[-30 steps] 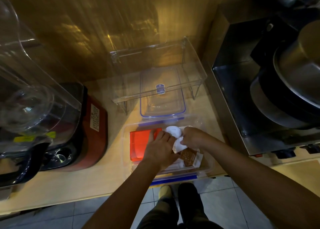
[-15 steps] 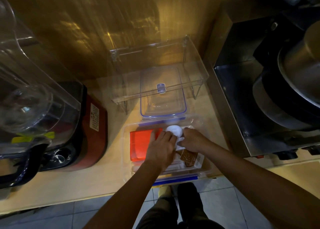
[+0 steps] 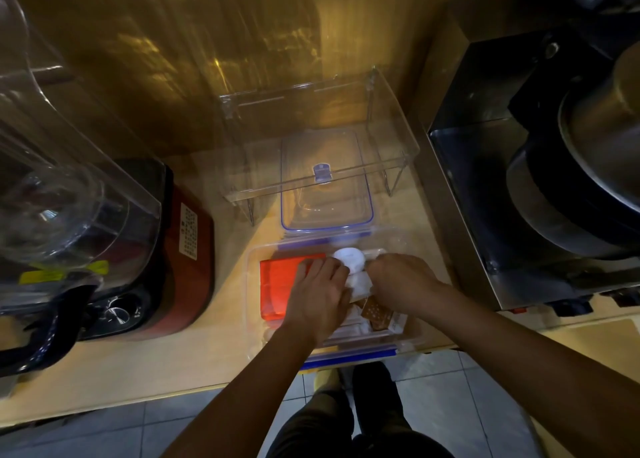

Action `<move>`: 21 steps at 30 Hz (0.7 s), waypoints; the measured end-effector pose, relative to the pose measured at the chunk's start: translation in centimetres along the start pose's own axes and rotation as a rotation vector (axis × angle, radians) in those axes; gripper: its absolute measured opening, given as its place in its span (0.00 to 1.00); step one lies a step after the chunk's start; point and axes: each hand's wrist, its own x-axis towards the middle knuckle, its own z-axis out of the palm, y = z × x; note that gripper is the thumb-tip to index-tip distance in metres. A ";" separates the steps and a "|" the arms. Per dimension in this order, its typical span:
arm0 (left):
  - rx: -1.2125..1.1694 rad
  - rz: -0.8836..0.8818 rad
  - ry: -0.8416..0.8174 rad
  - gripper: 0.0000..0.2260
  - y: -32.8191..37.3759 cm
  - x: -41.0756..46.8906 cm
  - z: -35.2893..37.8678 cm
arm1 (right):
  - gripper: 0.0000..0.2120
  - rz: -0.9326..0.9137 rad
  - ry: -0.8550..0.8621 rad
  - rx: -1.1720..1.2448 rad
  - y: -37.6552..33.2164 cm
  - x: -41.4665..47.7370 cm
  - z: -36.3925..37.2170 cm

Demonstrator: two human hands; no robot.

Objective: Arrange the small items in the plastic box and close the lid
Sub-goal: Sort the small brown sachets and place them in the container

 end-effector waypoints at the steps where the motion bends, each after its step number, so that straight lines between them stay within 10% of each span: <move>1: -0.018 -0.016 0.015 0.11 -0.1 -0.1 -0.1 | 0.14 -0.002 -0.057 -0.017 0.0 -0.1 0.3; 21: -0.253 -0.114 0.091 0.08 -0.1 -0.3 -1.0 | 0.14 0.173 -0.380 0.052 -1.2 0.3 1.5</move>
